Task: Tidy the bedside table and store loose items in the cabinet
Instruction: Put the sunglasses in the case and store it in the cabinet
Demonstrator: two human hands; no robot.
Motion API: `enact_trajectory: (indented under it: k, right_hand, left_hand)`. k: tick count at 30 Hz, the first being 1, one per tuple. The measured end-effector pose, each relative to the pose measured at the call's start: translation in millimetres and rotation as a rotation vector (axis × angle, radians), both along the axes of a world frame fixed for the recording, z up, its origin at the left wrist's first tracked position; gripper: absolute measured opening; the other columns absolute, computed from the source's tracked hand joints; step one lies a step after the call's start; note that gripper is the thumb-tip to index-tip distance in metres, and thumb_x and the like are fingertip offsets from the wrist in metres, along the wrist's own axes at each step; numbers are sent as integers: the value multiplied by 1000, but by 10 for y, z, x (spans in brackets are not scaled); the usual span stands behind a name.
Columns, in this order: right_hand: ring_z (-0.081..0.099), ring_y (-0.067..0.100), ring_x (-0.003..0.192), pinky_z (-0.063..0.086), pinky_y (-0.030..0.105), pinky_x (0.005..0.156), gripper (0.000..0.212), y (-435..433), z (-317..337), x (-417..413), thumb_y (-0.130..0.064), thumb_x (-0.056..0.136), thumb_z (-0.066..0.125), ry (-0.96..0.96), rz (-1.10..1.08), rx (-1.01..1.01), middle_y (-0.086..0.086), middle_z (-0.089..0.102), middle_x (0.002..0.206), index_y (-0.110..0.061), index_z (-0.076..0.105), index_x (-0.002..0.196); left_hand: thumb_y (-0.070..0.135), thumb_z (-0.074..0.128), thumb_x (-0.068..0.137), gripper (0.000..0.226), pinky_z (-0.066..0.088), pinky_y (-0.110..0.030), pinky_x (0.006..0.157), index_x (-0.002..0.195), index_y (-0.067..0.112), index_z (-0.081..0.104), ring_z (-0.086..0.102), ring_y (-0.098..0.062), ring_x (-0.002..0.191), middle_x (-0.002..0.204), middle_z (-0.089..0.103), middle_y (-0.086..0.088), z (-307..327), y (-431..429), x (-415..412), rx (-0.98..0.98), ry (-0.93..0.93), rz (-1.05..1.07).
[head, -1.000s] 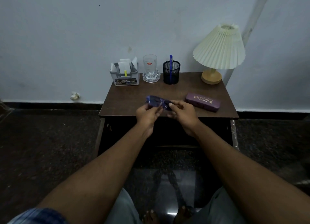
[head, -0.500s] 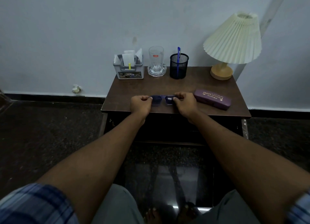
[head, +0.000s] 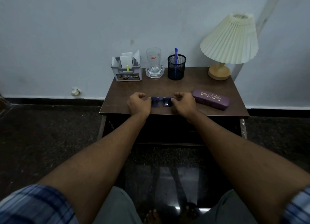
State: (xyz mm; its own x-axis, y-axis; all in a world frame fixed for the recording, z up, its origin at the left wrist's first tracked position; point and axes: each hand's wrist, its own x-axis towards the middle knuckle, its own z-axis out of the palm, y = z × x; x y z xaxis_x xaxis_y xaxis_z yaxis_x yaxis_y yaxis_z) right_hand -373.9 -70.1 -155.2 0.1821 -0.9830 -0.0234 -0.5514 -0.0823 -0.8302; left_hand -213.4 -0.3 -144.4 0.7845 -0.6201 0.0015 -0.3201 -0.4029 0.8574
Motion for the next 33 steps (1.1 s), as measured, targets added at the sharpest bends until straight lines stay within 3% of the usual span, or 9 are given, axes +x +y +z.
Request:
enact_trajectory:
  k: [3, 5, 8, 13, 15, 18, 21, 29, 33]
  right_hand:
    - [64, 20, 112, 47, 28, 99, 27, 41, 141, -183, -22, 90, 70, 83, 67, -126, 5, 68, 123, -14, 73, 116]
    - [63, 19, 104, 51, 34, 93, 19, 65, 228, -337, -24, 89, 71, 134, 99, -241, 2, 65, 117, -19, 74, 108]
    - [57, 20, 107, 50, 36, 92, 19, 55, 312, -618, -26, 87, 73, 254, 132, -403, 2, 60, 114, -20, 72, 106]
    - [52, 22, 115, 46, 40, 97, 38, -64, 295, -1041, -34, 85, 74, 476, 125, -442, 3, 55, 127, -21, 65, 120]
    - [51, 23, 120, 43, 40, 102, 45, -110, 242, -1145, -37, 84, 74, 540, 112, -440, 4, 53, 132, -23, 61, 125]
    - [49, 27, 126, 36, 42, 108, 51, -171, 150, -1236, -39, 82, 74, 598, 102, -437, 5, 52, 137, -24, 59, 128]
    - [49, 29, 127, 33, 45, 110, 49, -207, 69, -1269, -36, 84, 73, 609, 105, -415, 6, 54, 137, -25, 56, 128]
    - [54, 27, 109, 43, 43, 94, 42, -157, 61, -1280, -34, 86, 71, 481, 201, -410, 3, 58, 124, -23, 55, 123]
    - [53, 23, 115, 43, 41, 98, 47, 4, 115, -1228, -34, 86, 73, 413, 299, -421, 1, 57, 131, -22, 55, 128]
  left_hand:
    - [19, 75, 82, 12, 49, -25, 73, 93, 19, 71, 63, -12, 81, 94, 69, 1, 152, -7, -192, -108, -205, -150]
    - [14, 75, 82, 11, 52, -23, 72, 91, 17, 70, 63, -11, 77, 93, 69, -1, 227, -51, -392, -206, -228, -288]
    - [9, 76, 81, 20, 53, -19, 74, 100, 12, 70, 64, -12, 83, 100, 69, -5, 254, -164, -728, -257, -225, -477]
    - [12, 78, 80, 49, 50, -38, 102, 126, 11, 64, 60, -22, 116, 127, 59, -9, 128, -386, -1082, -99, -186, -638]
    - [15, 79, 79, 61, 43, -33, 109, 135, 12, 57, 55, -23, 125, 137, 53, -10, 73, -469, -1129, -20, -188, -702]
    - [16, 80, 78, 74, 35, -25, 109, 144, 9, 49, 49, -25, 134, 145, 48, -13, 3, -593, -1168, 39, -185, -763]
    - [15, 81, 78, 80, 34, -28, 112, 148, 7, 44, 48, -26, 137, 149, 48, -15, -45, -691, -1196, 73, -157, -779]
    - [15, 85, 75, 81, 43, -40, 113, 146, 7, 47, 57, -28, 128, 141, 52, -16, -69, -724, -1135, 45, -112, -775]
    - [24, 91, 69, 78, 46, -29, 108, 138, 8, 57, 60, -25, 116, 127, 47, -9, -27, -494, -908, 27, -138, -795]
